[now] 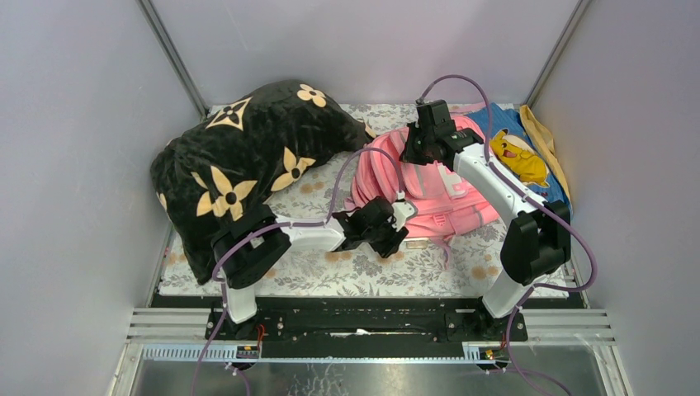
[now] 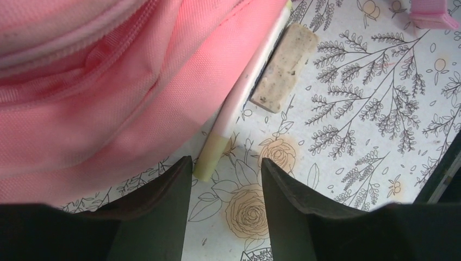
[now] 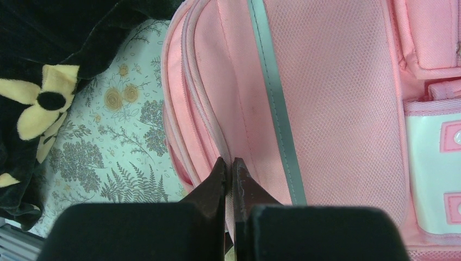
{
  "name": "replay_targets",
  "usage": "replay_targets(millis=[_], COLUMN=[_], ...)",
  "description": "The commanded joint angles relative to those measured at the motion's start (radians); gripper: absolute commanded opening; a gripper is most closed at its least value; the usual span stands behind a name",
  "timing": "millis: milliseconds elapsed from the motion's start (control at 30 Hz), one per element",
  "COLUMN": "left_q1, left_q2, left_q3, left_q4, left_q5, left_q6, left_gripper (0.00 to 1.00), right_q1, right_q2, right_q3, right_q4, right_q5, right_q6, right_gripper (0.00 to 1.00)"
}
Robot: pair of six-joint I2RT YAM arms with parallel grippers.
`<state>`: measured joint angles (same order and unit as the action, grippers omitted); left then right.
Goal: Pack the student bag
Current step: Pick up the stationery from the center of the board.
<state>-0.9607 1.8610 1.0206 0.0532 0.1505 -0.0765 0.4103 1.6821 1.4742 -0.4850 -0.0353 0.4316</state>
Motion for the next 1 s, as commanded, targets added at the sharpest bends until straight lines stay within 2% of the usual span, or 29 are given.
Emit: replay_targets(millis=[0,300,567,633,833,967], left_q1=[-0.014,-0.058,-0.064,-0.067,-0.085,-0.094], left_q2=[-0.023,-0.048,0.039,0.058,0.089,0.078], left_q3=[-0.042,-0.028,0.05,0.063,0.085,0.06], left_q4=[0.065,0.033,0.016,0.008,-0.052,-0.089], left_q5=[0.012,-0.045,-0.089,-0.139,-0.24,-0.285], left_q6=[-0.031,-0.019,-0.025,-0.031,-0.015,-0.012], left_gripper=[0.55,0.5,0.48,0.43,0.41,0.34], right_q1=[0.002,0.002,0.002,0.002,0.002,0.001], right_q2=[-0.035,-0.039,-0.041,-0.044,-0.048,-0.049], right_q3=[0.03,0.031,0.028,0.027,0.024,0.025], right_q4=[0.023,0.019,0.021,0.02,0.02,0.023], right_q5=[-0.021,-0.02,-0.028,-0.025,-0.021,-0.023], right_q6=[0.017,0.019,0.024,0.02,0.019,0.021], right_gripper=[0.0,0.0,0.0,0.0,0.0,0.0])
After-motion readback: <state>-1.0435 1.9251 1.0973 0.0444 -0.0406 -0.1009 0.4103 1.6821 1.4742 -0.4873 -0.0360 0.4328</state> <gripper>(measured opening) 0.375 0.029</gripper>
